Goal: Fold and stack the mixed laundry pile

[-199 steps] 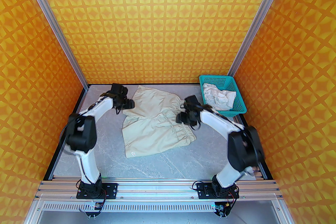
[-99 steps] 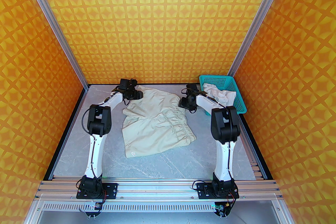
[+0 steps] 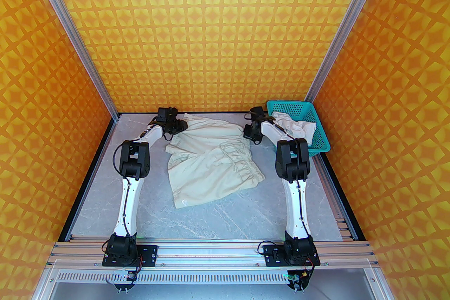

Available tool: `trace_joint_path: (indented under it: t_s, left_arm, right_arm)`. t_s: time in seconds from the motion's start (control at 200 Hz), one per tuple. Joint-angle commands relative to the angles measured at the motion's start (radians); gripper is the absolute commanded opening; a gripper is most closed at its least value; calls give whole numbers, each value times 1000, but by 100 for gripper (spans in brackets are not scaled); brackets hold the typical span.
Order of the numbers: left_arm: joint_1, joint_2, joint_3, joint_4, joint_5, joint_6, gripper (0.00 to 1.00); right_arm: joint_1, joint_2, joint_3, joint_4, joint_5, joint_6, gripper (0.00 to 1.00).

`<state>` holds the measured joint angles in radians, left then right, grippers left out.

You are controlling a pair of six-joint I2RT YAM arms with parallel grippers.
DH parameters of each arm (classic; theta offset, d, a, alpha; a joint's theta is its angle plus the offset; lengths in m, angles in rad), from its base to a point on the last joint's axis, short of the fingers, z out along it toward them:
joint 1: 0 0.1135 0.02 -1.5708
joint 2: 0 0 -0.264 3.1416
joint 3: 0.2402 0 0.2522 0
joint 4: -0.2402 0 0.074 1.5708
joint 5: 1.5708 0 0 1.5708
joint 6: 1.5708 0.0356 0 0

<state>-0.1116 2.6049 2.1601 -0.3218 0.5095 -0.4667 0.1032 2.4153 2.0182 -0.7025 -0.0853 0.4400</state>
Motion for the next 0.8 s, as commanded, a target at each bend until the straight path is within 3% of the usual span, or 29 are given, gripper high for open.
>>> trace_joint_path:
  t_s: [0.0,0.085,0.225,0.42,0.595,0.795]
  left_arm:
    - [15,-26,11,-31,9,16,38]
    - [10,-91,-11,-40,21,39,46]
    - [-11,-296,-146,-55,20,96,57]
    - [-78,-773,-683,-11,-91,93,62]
    - [-222,-1176,-1142,-76,-251,-1,66]
    - [-437,-1433,-1402,-267,-378,-194,69]
  right_arm:
    - [-10,-25,30,-45,-32,-8,41]
    - [-8,-110,-28,-19,-75,4,52]
    - [-8,-316,-254,60,-97,20,58]
    - [-8,-667,-739,127,-52,27,63]
    - [-16,-917,-1074,146,-131,72,67]
    - [-128,-1006,-1251,166,-298,76,66]
